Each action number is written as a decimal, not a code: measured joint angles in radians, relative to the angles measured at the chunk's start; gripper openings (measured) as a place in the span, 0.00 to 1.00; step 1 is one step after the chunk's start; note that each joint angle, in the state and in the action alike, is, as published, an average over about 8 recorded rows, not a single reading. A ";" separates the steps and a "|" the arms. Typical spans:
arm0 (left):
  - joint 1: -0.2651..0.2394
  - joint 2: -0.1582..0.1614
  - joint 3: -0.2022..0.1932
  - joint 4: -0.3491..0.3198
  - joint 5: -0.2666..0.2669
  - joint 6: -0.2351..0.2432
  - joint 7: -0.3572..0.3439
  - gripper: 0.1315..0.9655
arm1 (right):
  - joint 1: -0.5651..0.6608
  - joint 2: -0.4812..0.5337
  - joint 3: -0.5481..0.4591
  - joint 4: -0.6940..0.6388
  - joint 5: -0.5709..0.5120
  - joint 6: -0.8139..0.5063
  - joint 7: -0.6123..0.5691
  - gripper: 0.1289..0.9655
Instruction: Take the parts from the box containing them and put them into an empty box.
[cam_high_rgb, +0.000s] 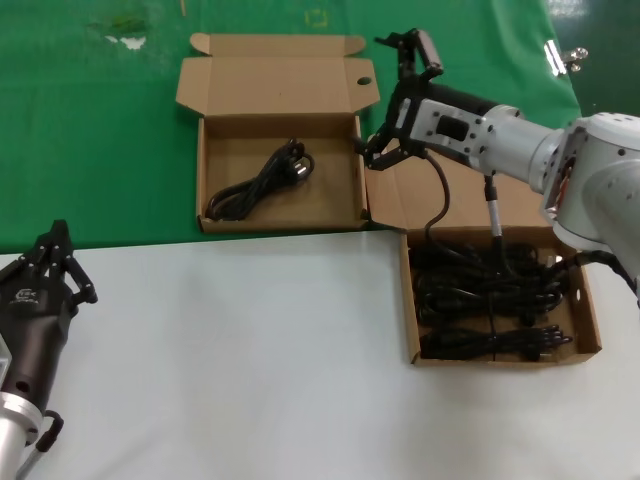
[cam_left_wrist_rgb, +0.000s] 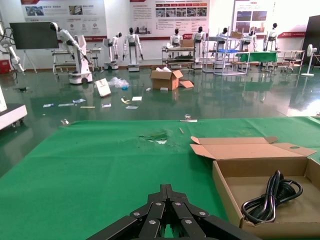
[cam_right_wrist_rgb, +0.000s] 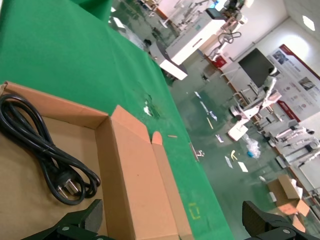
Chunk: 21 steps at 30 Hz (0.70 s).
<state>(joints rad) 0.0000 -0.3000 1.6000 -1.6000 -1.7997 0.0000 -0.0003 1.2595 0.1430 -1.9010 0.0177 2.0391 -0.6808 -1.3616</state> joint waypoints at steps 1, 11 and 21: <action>0.000 0.000 0.000 0.000 0.000 0.000 0.000 0.01 | -0.003 0.005 0.009 0.001 0.002 -0.006 0.000 0.99; 0.000 0.000 0.000 0.000 0.000 0.000 0.000 0.03 | -0.013 0.015 0.028 0.008 0.004 -0.014 0.003 1.00; 0.000 0.000 0.000 0.000 0.000 0.000 0.000 0.14 | -0.115 0.027 0.050 0.137 -0.016 0.043 0.114 1.00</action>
<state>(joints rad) 0.0000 -0.3000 1.6000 -1.6000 -1.7997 0.0000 -0.0003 1.1445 0.1697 -1.8506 0.1548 2.0231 -0.6378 -1.2472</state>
